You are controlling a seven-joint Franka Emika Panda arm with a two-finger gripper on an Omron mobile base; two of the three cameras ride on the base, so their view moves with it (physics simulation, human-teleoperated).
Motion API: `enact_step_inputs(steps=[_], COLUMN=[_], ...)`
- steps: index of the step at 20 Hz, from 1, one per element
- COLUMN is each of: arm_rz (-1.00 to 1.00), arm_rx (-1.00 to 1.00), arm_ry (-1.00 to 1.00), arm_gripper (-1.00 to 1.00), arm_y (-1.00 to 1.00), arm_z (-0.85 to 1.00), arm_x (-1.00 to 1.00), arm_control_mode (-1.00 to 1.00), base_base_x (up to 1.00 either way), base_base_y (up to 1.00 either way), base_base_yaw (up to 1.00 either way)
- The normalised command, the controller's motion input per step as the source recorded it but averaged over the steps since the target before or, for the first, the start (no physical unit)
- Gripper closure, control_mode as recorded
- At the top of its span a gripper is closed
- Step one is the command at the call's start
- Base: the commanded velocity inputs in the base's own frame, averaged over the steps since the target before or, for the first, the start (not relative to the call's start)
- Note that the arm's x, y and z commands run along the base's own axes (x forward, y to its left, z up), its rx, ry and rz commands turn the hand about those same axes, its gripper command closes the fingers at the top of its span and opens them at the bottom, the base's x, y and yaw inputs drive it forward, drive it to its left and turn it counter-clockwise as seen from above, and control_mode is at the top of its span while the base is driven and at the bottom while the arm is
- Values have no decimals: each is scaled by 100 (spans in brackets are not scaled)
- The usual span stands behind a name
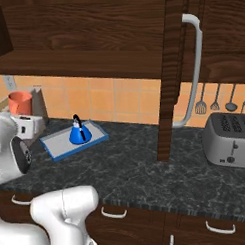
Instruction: Pick the kettle from the counter and place it on the tray. Then pick the mug from the cabinet and place it on the tray. Then close the cabinet doors.
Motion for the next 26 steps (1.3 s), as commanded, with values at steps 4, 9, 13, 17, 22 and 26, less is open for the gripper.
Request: enact_step_inputs(steps=[4, 9, 13, 17, 22, 26], arm_rz=[49, 33, 11, 9, 14, 18], arm_rx=[0, -1, -1, -9, -12, -4], arm_ry=[14, 7, 0, 0, 0, -3], arm_gripper=[100, 100, 100, 100, 100, 100], arm_y=[-2, -8, -4, -12, -10, -1], arm_z=[-42, -45, -50, -69, -91, -81], arm_x=[30, 21, 12, 33, 36, 47], arm_control_mode=[-100, -100, -100, -100, -100, -100], base_base_x=[0, 0, 0, 0, 0, 0], base_base_y=[0, 0, 0, 0, 0, 0], base_base_yaw=[0, 0, 0, 0, 0, 0])
